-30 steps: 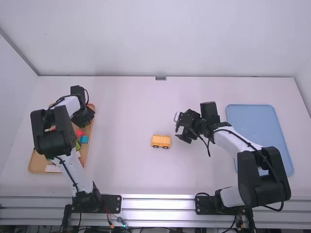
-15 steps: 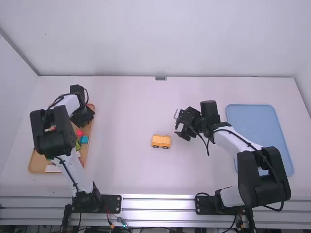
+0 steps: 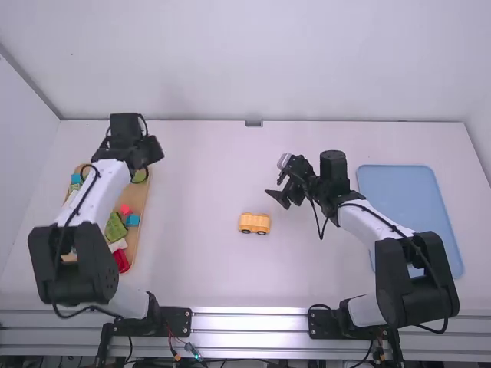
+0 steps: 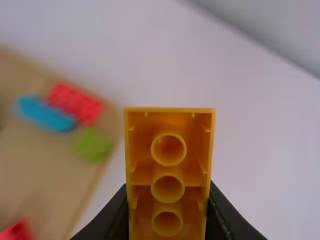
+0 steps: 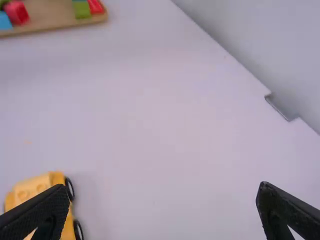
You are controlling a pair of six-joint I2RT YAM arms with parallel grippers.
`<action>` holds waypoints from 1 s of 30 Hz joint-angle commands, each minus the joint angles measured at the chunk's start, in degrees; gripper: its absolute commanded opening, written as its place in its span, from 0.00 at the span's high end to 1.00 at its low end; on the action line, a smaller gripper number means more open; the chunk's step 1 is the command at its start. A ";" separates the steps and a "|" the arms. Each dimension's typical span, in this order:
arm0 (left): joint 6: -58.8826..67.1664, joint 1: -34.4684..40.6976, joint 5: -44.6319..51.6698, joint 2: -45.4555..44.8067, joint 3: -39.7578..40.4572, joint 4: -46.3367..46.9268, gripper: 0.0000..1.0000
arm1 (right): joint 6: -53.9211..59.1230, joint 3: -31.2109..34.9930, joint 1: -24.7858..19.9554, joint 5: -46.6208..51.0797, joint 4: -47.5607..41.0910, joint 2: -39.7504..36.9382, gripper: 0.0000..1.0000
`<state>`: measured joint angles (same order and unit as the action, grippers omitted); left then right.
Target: Assemble lego blocks to make yellow taxi
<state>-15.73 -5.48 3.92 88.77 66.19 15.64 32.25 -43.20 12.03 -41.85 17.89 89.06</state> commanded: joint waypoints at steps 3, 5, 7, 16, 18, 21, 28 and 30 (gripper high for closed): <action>18.25 4.92 27.56 -6.62 -11.52 -9.03 0.98 | -12.74 0.09 -1.70 -12.68 6.21 -0.87 0.01; 22.62 6.62 39.80 -7.96 -15.76 -15.10 0.98 | -17.88 0.09 -3.08 -19.39 10.54 -0.87 0.01; 24.87 7.63 48.11 -8.00 -17.90 -19.41 0.98 | -20.87 0.09 -4.09 -25.05 13.55 -0.87 0.01; 21.00 11.96 72.87 -4.70 -23.58 -46.40 0.98 | -36.81 0.09 -2.45 -33.57 25.92 -0.87 0.05; 18.60 12.85 73.50 -4.04 -23.58 -49.96 0.98 | -39.67 0.09 -1.75 -33.57 28.72 -0.87 0.06; 15.72 14.23 73.59 -2.64 -23.58 -55.78 0.98 | -44.85 0.09 -0.52 -33.66 33.99 -0.87 0.09; 9.25 14.64 75.82 -1.97 -23.58 -66.29 0.98 | -56.59 -1.07 0.44 -33.62 44.94 -0.87 0.18; 7.58 14.53 75.06 -1.97 -23.58 -68.32 0.98 | -56.85 -2.03 0.61 -34.07 44.61 -0.87 0.20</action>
<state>-3.81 8.95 78.37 86.87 43.05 -51.55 -20.16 -43.16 12.38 -74.87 62.35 89.08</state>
